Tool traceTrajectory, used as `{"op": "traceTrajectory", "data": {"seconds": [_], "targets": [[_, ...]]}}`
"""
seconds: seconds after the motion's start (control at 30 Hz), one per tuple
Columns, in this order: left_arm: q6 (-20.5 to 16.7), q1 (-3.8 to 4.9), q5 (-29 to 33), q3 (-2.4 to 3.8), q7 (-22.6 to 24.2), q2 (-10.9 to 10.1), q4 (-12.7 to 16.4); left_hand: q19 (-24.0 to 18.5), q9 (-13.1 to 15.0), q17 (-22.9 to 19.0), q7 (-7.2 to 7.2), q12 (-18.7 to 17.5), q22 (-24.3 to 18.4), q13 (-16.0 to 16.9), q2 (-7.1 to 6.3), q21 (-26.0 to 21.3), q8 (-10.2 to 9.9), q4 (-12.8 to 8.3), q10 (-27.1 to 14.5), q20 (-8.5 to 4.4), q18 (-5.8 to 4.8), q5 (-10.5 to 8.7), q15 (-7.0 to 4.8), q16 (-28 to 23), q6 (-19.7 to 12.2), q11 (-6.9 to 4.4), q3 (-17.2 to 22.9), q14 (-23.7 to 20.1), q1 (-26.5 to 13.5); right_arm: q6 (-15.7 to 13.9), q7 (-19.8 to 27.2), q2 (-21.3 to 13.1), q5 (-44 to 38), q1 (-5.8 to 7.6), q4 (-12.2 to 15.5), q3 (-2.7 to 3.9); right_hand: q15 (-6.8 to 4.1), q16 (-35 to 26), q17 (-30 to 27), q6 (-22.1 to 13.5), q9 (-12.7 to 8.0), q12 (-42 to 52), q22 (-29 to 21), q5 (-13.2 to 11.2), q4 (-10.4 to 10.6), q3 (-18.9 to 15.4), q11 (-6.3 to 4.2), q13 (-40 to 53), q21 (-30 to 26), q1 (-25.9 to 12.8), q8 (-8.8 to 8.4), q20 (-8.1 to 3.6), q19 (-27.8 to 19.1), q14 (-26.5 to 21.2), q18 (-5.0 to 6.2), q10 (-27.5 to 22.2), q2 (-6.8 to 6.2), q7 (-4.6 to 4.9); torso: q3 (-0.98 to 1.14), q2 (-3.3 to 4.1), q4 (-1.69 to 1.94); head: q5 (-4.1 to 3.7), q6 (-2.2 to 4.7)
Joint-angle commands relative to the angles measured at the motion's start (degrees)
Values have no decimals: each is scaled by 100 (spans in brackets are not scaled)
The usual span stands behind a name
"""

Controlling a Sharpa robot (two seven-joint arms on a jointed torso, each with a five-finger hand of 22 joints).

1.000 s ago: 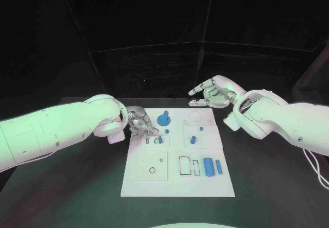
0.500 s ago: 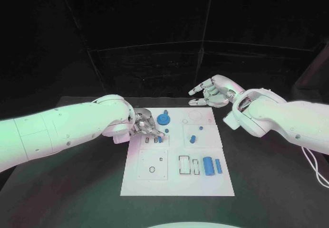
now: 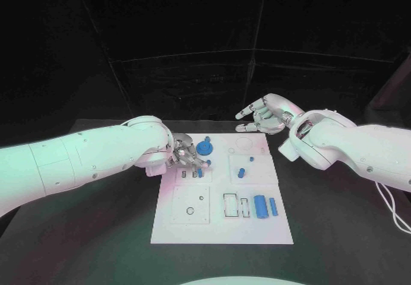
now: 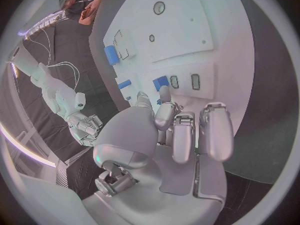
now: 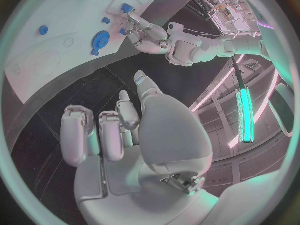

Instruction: Assemble the parts on the task board

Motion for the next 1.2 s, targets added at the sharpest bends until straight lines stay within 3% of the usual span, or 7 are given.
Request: {"op": "traceTrajectory", "data": {"seconds": [0.03,0.2,0.67,1.2], "targets": [[120,13,-156,1,-111,36,-42,62,17,1506,-20,-7,-10,-40,15,14,25,8,-11,-33,-48,-32,-46,17,-30,-14,-51,605,-76,76,-44,12,-15,12,-5,5,6,-12,812,29,6,29,48,20,-6,-12,-3,6,-5,-13,16,1,-5,422,31,27,54,-14,0,1,3,-2,-17],[238,14,-211,-3,-138,97,-111,55,39,1506,-17,-34,-27,-79,3,2,30,5,-52,-33,-45,-32,-45,17,-57,-11,-85,605,-110,81,-59,20,-20,12,-16,5,6,-12,812,29,6,29,48,20,-6,-12,-3,6,-5,-13,16,1,-5,422,31,27,54,-14,-3,1,-2,1,-36],[454,12,-371,-88,-183,213,-199,31,91,1506,5,-128,-69,-209,-78,-29,19,4,-187,-26,-37,-34,-31,17,-147,8,-214,605,-226,88,-80,29,-26,12,-48,5,6,-16,807,26,5,26,44,26,-6,-24,-3,3,-7,-23,15,1,-7,421,32,26,46,-14,-10,11,2,-12,-61],[313,5,-379,-122,-180,328,-234,27,118,1506,13,-143,-67,-225,-28,-33,17,-45,-215,-17,-36,-26,-21,17,-168,17,-181,605,-159,109,-87,51,-28,12,-87,5,6,-15,809,25,4,27,44,30,-5,-28,-3,3,-7,-28,15,1,-7,421,32,27,46,-14,-7,0,3,-19,-115]]}}
